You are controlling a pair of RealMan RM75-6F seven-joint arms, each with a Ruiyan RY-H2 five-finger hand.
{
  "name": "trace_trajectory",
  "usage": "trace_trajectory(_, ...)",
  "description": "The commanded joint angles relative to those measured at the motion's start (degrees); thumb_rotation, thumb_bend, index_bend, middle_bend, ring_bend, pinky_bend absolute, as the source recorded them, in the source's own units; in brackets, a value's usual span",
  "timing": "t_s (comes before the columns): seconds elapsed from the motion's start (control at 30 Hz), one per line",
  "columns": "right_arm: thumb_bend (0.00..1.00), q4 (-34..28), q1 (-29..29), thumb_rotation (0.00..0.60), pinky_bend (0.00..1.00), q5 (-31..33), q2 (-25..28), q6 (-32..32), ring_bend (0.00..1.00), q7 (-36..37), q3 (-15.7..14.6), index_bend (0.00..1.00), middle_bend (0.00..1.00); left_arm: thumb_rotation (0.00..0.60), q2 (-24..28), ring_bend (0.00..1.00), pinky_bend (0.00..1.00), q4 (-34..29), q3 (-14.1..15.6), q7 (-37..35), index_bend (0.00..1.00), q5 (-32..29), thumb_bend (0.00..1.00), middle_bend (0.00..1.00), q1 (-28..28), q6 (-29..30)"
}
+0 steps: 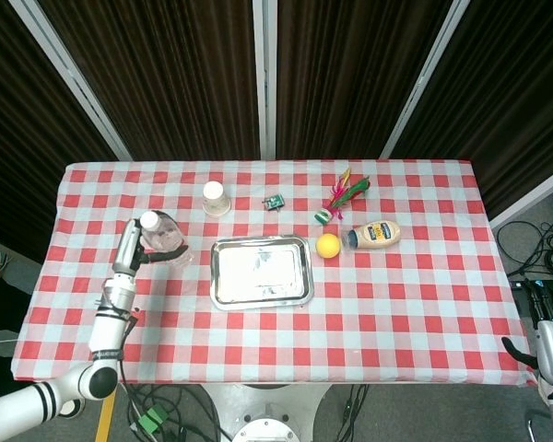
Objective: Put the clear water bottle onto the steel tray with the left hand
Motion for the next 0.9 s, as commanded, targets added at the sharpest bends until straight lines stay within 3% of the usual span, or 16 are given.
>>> trace_trajectory(0.03, 0.13, -0.1, 0.1, 0.600, 0.00, 0.1, 0.0, -0.2, 0.00, -0.2, 0.0, 0.01, 0.07, 0.600, 3.0, 0.48, 0.54, -3.1, -6.2, -1.1, 0.55, 5.4, 0.15, 0.62, -4.8, 0.8)
trace_trajectory(0.17, 0.13, 0.0, 0.1, 0.600, 0.00, 0.2, 0.0, -0.5, 0.00, 0.0, -0.1, 0.01, 0.07, 0.600, 2.9, 0.48, 0.54, -2.7, -0.1, -1.2, 0.55, 1.7, 0.15, 0.62, -0.7, 0.1)
trace_trajectory(0.27, 0.14, -0.1, 0.1, 0.600, 0.00, 0.6, 0.1, -0.9, 0.00, 0.3, -0.1, 0.01, 0.07, 0.600, 0.9, 0.48, 0.54, 1.4, 4.8, -2.2, 0.55, -1.7, 0.15, 0.62, 1.9, -1.9)
trace_trajectory(0.33, 0.14, -0.1, 0.1, 0.600, 0.00, 0.5, 0.2, -0.9, 0.00, 0.3, -0.1, 0.01, 0.07, 0.600, 0.4, 0.48, 0.54, 2.3, 4.3, -2.9, 0.55, -0.9, 0.15, 0.62, 1.4, -1.6)
trace_trajectory(0.5, 0.14, 0.1, 0.1, 0.600, 0.00, 0.4, 0.0, -0.8, 0.00, -0.1, -0.3, 0.01, 0.07, 0.600, 1.8, 0.48, 0.54, 1.7, -0.4, -2.9, 0.55, 2.4, 0.15, 0.61, -3.2, -1.2)
trace_trajectory(0.63, 0.14, 0.1, 0.0, 0.600, 0.00, 0.3, -0.1, -0.5, 0.00, 0.0, -0.2, 0.01, 0.07, 0.600, 1.0, 0.48, 0.54, 0.9, 0.6, -2.7, 0.55, 0.3, 0.15, 0.61, -3.2, -1.9)
trace_trajectory(0.8, 0.14, 0.3, 0.1, 0.600, 0.00, 0.5, -0.2, -0.8, 0.00, -0.2, -0.2, 0.01, 0.07, 0.600, -4.2, 0.48, 0.54, 0.0, 2.0, -1.8, 0.55, -1.9, 0.15, 0.61, -5.2, -3.5)
trace_trajectory(0.9, 0.14, 0.3, 0.2, 0.600, 0.00, 0.7, -0.2, -1.0, 0.00, -0.3, -0.1, 0.01, 0.07, 0.600, -4.4, 0.48, 0.54, 0.3, 1.5, 0.0, 0.55, -2.3, 0.15, 0.61, -5.8, -2.9)
